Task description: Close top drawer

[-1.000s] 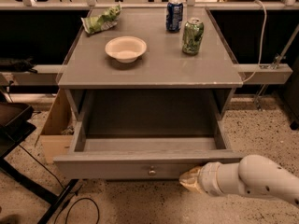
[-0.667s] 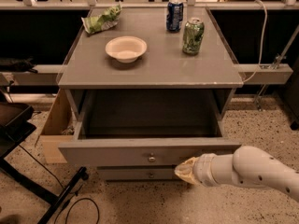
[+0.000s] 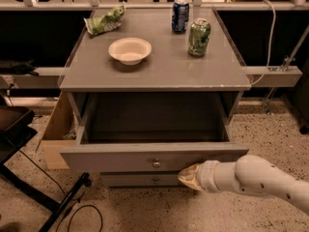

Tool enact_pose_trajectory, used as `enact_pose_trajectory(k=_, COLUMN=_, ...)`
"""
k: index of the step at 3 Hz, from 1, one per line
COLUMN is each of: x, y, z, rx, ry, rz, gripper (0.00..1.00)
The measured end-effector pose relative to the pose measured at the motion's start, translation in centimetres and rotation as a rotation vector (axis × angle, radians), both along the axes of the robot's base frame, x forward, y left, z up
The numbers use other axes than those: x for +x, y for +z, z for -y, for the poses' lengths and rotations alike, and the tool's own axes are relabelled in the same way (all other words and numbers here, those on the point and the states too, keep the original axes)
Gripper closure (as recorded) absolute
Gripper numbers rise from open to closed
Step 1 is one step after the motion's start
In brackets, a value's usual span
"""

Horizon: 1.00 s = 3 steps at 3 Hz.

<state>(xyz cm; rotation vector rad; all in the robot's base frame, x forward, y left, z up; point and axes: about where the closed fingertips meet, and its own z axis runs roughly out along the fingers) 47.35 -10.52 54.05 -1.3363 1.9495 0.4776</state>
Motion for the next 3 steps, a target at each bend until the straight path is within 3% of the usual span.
enact_pose_trajectory(k=3, x=5.7, y=-0.9, z=1.9, rx=-0.006, ry=0.0, rz=0.077, gripper=1.0)
